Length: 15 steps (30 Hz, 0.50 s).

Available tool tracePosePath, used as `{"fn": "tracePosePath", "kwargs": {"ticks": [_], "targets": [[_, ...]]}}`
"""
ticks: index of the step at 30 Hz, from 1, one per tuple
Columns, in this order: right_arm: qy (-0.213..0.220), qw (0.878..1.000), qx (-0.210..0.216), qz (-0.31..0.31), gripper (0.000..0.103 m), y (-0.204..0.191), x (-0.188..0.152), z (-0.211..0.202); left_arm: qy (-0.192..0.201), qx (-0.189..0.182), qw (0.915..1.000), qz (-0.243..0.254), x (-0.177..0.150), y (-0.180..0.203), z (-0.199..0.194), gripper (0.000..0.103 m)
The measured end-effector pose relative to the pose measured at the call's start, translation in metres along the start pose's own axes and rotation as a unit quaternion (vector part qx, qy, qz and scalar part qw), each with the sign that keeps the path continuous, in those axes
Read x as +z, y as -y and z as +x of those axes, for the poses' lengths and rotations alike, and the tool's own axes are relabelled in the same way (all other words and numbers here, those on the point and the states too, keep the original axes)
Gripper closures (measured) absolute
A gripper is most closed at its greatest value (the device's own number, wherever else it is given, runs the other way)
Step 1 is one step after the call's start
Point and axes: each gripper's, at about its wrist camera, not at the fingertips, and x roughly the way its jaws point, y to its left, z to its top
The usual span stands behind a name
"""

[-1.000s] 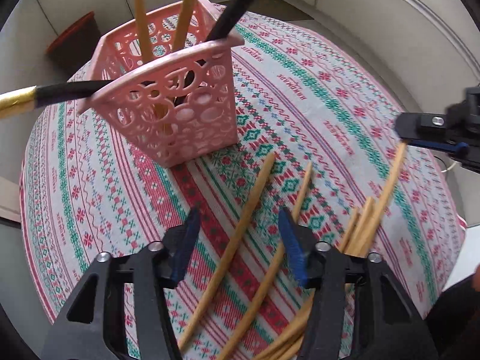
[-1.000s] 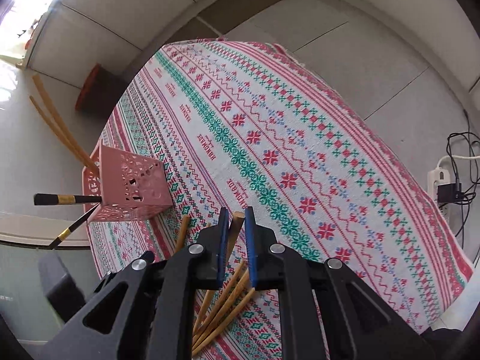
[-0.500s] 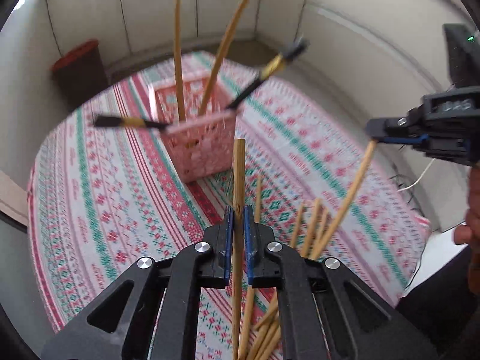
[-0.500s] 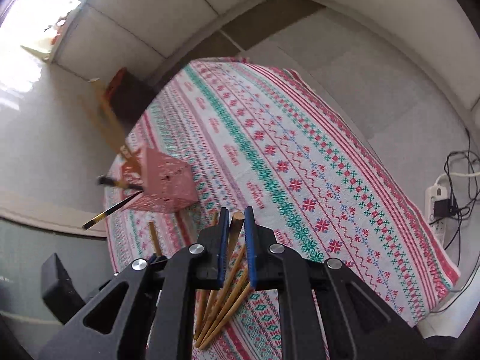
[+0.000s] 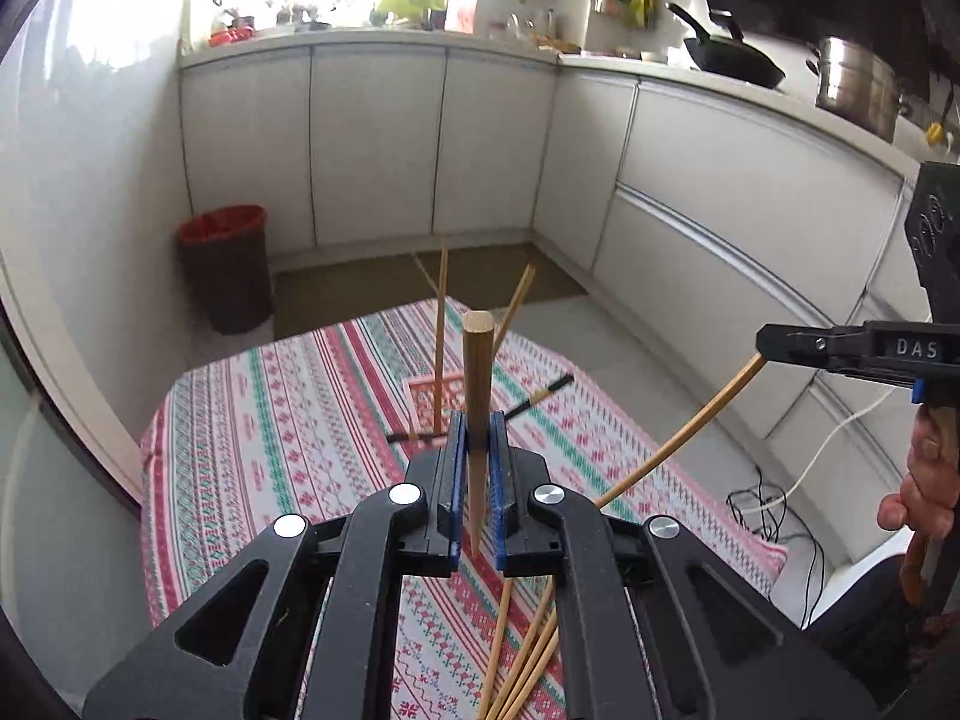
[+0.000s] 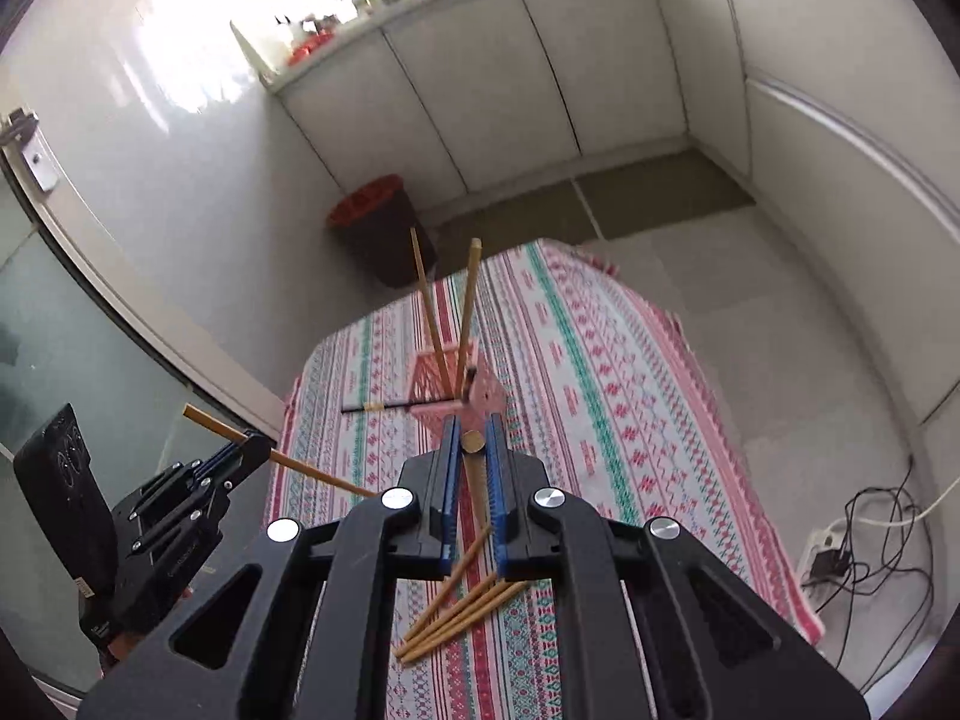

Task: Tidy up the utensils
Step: 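Lift both held bamboo chopsticks above the pink holder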

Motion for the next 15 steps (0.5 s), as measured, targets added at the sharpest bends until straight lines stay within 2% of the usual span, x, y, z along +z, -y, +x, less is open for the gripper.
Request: {"fn": "tracePosePath", "kwargs": {"ticks": [4,9,12,15], "targets": [[0.024,0.999,0.04,0.026,0.094,0.0,0.031,-0.023,0.035,0.008,0.9992,-0.015,0.024,0.001,-0.016,0.097],[0.09,0.993,0.053,0.049,0.094,-0.001,0.065,-0.039,0.096,0.033,0.9941,-0.038,0.059,0.001,-0.024,0.097],[0.104,0.992,0.053,0.051,0.094,-0.004,0.079,-0.029,0.109,0.044,0.9921,-0.043,0.069,0.003,-0.014,0.097],[0.115,0.991,0.046,0.041,0.094,-0.008,0.088,-0.015,0.1,0.048,0.9924,-0.053,0.076,0.0,0.013,0.097]]}}
